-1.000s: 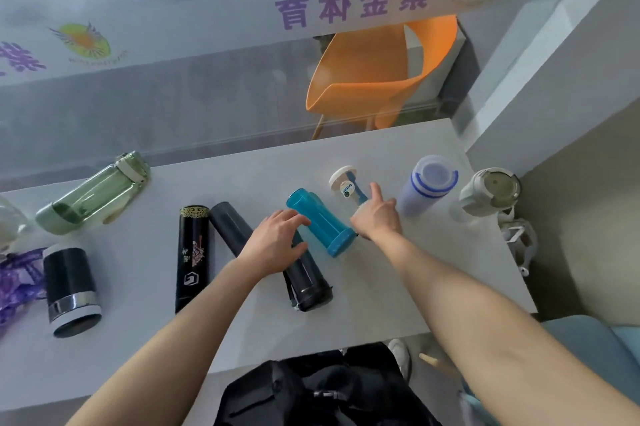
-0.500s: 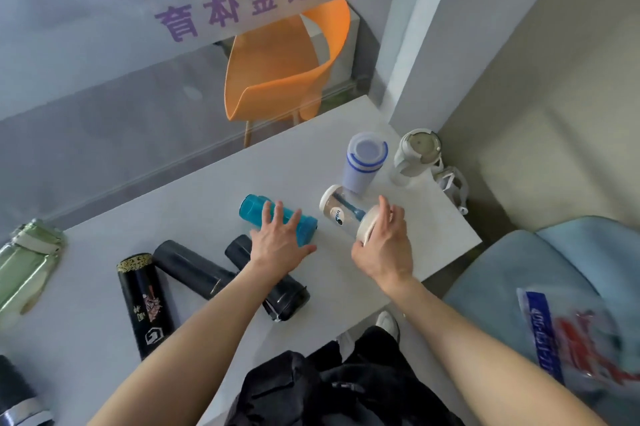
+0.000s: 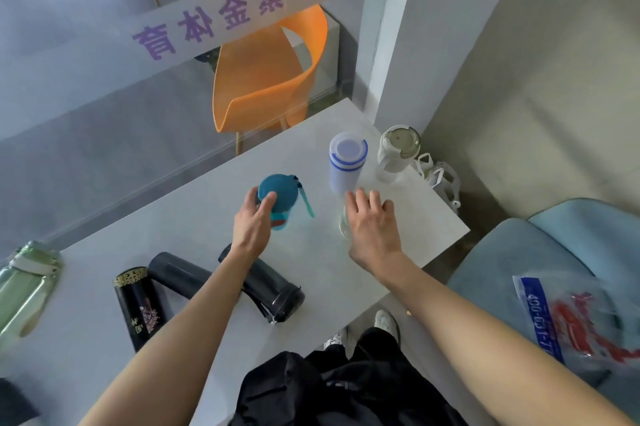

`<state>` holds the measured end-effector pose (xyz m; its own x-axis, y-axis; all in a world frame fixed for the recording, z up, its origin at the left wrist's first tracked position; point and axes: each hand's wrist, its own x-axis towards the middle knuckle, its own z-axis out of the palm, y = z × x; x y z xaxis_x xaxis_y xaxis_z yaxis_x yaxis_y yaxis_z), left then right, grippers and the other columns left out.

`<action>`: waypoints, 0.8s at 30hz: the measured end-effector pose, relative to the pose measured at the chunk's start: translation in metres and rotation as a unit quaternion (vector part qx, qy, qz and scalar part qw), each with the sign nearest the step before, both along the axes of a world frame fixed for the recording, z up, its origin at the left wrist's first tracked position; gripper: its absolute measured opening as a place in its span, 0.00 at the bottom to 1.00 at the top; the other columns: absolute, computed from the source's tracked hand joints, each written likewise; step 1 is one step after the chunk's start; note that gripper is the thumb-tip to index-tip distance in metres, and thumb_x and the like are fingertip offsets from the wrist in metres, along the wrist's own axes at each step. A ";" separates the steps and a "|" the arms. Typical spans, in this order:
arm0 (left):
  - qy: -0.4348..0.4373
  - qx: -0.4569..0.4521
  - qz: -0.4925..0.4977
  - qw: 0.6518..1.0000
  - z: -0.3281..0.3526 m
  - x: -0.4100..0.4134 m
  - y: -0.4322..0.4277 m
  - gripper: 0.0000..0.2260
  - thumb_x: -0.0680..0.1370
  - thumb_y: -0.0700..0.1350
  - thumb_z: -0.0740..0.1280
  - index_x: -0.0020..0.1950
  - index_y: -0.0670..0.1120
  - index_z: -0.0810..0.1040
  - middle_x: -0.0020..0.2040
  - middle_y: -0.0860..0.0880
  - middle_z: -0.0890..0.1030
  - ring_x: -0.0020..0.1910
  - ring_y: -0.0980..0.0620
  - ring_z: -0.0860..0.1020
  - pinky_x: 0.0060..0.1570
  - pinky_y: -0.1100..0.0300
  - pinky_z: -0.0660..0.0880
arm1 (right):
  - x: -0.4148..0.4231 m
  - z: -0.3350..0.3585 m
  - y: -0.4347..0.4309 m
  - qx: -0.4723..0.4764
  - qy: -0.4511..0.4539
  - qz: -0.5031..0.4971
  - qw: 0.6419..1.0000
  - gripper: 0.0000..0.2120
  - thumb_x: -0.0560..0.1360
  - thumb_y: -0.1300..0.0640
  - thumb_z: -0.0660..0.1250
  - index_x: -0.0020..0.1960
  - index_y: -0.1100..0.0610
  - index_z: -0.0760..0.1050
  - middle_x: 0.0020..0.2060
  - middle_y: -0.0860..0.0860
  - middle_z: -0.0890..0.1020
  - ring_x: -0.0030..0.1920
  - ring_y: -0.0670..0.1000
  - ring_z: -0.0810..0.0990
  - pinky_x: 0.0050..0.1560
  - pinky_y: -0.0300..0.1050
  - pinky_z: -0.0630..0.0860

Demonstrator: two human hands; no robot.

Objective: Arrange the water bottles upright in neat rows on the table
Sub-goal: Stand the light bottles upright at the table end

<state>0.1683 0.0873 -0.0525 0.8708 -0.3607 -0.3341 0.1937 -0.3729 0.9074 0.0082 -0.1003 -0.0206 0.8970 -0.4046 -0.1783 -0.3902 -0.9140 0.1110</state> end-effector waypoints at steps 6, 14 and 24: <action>0.119 -0.107 0.026 0.987 -0.018 -0.002 0.006 0.15 0.88 0.54 0.62 0.73 0.51 0.72 0.71 0.46 0.75 0.72 0.42 0.77 0.50 0.51 0.86 | 0.006 -0.004 0.006 -0.004 0.019 0.018 1.000 0.46 0.68 0.50 0.73 0.82 0.59 0.59 0.72 0.59 0.70 0.67 0.62 0.70 0.62 0.59 0.70; 0.109 -0.063 0.046 0.991 -0.016 -0.004 0.007 0.30 0.80 0.66 0.62 0.75 0.49 0.71 0.76 0.47 0.71 0.74 0.45 0.74 0.65 0.41 0.80 | 0.006 0.013 -0.002 0.020 -0.008 0.032 0.999 0.39 0.67 0.44 0.78 0.72 0.61 0.73 0.72 0.64 0.75 0.78 0.65 0.68 0.76 0.71 0.64; 0.029 0.038 0.148 0.988 -0.015 -0.017 0.079 0.20 0.88 0.59 0.60 0.69 0.47 0.80 0.64 0.47 0.83 0.65 0.45 0.83 0.59 0.44 0.85 | -0.004 0.034 0.047 0.066 -0.199 0.194 0.958 0.09 0.74 0.52 0.71 0.46 0.57 0.76 0.44 0.56 0.78 0.48 0.61 0.77 0.46 0.57 0.75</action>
<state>0.1512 0.1665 -0.0671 0.9130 -0.0644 -0.4029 0.3555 -0.3593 0.8629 0.0046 -0.0530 0.0137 0.9828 -0.0242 0.1832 -0.0052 -0.9946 -0.1033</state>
